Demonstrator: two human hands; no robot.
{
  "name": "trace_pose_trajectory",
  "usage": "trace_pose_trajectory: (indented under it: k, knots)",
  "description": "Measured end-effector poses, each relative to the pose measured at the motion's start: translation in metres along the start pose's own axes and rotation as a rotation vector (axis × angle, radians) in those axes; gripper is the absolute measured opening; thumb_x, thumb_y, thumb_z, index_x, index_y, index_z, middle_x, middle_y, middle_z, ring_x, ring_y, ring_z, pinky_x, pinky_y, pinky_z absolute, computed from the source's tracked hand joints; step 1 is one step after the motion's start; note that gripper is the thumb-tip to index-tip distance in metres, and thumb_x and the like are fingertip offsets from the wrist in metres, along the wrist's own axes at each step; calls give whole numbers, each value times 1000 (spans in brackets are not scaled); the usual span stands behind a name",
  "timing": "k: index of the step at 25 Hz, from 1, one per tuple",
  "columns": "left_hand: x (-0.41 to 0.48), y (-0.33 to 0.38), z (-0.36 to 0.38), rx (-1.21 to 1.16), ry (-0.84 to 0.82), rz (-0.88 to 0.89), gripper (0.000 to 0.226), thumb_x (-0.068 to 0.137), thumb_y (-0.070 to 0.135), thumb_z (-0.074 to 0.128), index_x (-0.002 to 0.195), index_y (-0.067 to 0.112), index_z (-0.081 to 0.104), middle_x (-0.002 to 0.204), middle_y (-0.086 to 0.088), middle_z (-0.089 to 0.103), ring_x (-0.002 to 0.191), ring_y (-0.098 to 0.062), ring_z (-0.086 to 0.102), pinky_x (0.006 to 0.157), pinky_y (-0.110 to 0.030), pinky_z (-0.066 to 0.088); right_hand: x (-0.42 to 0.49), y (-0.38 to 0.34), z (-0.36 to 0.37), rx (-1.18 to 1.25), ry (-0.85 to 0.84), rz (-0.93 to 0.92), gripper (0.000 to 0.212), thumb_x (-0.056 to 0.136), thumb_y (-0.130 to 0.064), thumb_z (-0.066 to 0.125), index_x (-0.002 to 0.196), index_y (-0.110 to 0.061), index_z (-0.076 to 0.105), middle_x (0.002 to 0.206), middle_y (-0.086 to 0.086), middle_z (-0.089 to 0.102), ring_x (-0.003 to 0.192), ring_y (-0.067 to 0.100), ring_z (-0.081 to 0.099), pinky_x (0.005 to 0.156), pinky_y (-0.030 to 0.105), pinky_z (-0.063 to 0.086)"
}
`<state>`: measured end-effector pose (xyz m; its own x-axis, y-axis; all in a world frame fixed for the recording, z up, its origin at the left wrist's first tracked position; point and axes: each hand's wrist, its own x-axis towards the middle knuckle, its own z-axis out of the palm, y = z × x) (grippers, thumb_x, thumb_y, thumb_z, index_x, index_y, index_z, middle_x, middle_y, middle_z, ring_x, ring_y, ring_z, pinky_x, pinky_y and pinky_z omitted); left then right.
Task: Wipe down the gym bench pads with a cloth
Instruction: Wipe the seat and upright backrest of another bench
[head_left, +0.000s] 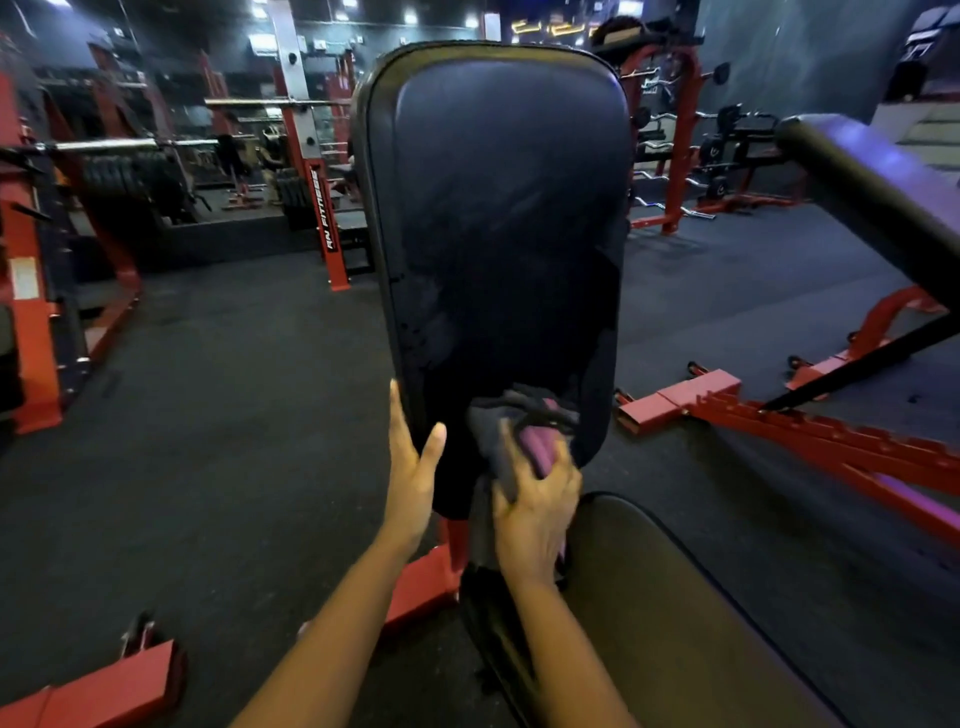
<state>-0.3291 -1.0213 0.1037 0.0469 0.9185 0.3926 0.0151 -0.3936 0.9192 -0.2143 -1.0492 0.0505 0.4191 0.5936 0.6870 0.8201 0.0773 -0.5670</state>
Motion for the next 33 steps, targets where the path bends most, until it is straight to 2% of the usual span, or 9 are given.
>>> trace_pose_trajectory:
  k: [4,8,12,15,19,23,25,30,33]
  knots:
    - [-11,-12,13,36,39,-79,78,68,70,49,124,68,-6,140,36,-6,143,-6,-5,118,-46,7,40,67,0,198,5,612,67,85,-9,59,142,-35,34,149,12,28,126,37,38,103,40,33]
    - [-9,-15,15,3,60,-71,84,60,81,51,123,71,-4,140,34,-7,136,3,-1,112,-36,11,47,76,7,213,-48,628,66,88,-17,55,145,-34,27,153,11,20,126,39,40,103,49,37]
    - [-10,-15,15,-23,47,-74,76,69,67,50,125,70,-3,139,37,-4,138,2,0,113,-38,12,36,63,6,259,-44,665,65,89,-17,54,144,-37,26,154,6,18,129,35,39,101,47,38]
    - [-9,-11,14,-30,49,-87,77,71,64,46,129,63,-4,140,31,-6,136,3,-1,110,-33,12,10,32,3,281,-41,542,68,86,-11,58,142,-39,30,152,3,22,135,25,32,105,45,37]
    - [-12,-5,14,-18,30,-96,76,87,50,50,139,49,-6,143,27,-4,133,5,-1,111,-32,9,-37,-22,2,280,-159,393,76,83,-8,64,137,-47,27,148,1,23,134,15,29,107,25,26]
    - [-19,7,1,18,-13,-143,66,95,32,42,146,38,0,156,9,-1,131,3,8,112,-28,14,-70,-40,-11,324,-374,236,71,84,-7,61,135,-46,32,148,0,21,137,15,26,113,30,26]
    - [-31,9,-10,114,-31,-118,62,96,31,44,145,36,6,156,6,4,136,0,9,116,-31,14,-69,-30,-23,389,-329,185,66,82,-5,59,133,-42,38,141,-5,27,133,7,27,114,30,27]
    - [-26,42,-20,410,33,315,55,91,41,45,141,34,21,151,12,18,141,-2,14,116,-25,15,1,-15,-58,462,-153,-8,51,78,-17,53,124,-39,50,137,-5,34,127,2,32,107,10,22]
    - [27,80,-12,380,193,427,62,89,44,39,145,29,19,154,6,16,142,-3,13,116,-24,14,78,-31,-85,437,-12,-186,51,78,-17,57,125,-36,54,137,4,40,128,10,37,109,25,30]
